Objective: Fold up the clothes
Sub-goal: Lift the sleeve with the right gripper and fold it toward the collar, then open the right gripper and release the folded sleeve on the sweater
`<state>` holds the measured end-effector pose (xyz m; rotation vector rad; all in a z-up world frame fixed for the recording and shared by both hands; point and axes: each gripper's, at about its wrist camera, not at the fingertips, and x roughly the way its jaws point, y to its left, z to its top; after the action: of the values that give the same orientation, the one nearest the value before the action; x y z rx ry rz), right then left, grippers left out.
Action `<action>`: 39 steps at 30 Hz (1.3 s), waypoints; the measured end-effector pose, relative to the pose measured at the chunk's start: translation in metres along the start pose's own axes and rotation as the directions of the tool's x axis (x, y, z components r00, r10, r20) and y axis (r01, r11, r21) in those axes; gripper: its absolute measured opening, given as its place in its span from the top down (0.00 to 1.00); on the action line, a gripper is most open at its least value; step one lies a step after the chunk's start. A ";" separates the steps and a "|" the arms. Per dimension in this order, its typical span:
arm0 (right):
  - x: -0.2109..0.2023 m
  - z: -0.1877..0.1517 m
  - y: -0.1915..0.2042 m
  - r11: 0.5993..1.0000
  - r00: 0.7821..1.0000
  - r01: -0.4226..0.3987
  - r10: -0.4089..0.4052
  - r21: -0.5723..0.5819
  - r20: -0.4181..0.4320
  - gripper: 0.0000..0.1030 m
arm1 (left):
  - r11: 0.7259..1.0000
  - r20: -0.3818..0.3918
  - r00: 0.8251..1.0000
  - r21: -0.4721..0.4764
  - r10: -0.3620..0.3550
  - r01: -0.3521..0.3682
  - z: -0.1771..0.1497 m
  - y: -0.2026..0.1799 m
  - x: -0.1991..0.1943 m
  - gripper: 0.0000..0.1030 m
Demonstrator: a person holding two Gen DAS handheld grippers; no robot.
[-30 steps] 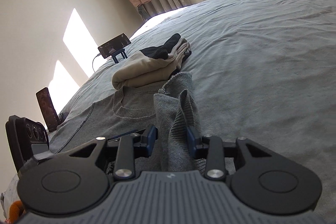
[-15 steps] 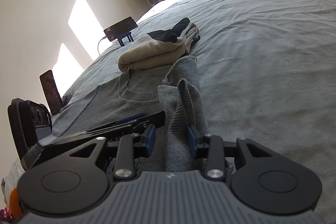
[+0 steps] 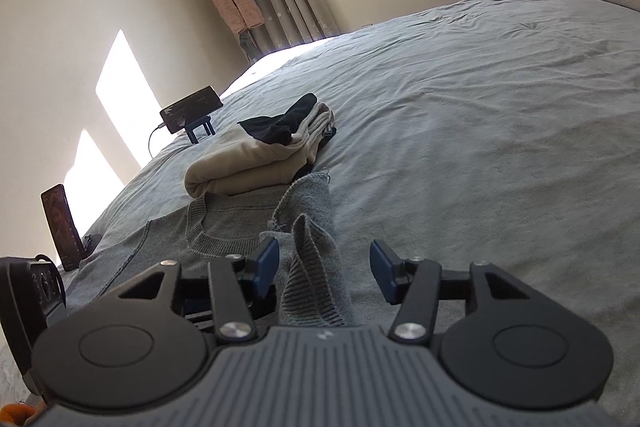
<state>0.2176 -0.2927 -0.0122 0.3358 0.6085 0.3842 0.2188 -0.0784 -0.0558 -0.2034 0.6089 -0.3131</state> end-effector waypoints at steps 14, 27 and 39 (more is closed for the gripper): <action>0.002 -0.002 0.002 0.981 0.984 0.172 -0.167 -0.095 0.062 0.93 | 1.000 0.001 1.000 -0.014 -0.013 0.013 0.000 0.002 -0.001 0.40; -0.029 0.009 -0.031 0.784 0.768 0.614 -0.566 -0.092 0.298 0.95 | 1.000 0.002 1.000 -0.015 -0.014 0.014 0.000 0.001 -0.002 0.40; -0.034 0.010 -0.072 0.783 0.774 0.622 -0.615 0.000 0.148 0.86 | 0.999 0.008 1.000 -0.022 -0.030 0.030 0.002 0.000 -0.006 0.37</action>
<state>0.2157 -0.3726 -0.0170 0.0962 0.5348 -0.2663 0.2157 -0.0762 -0.0512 -0.2348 0.6025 -0.3345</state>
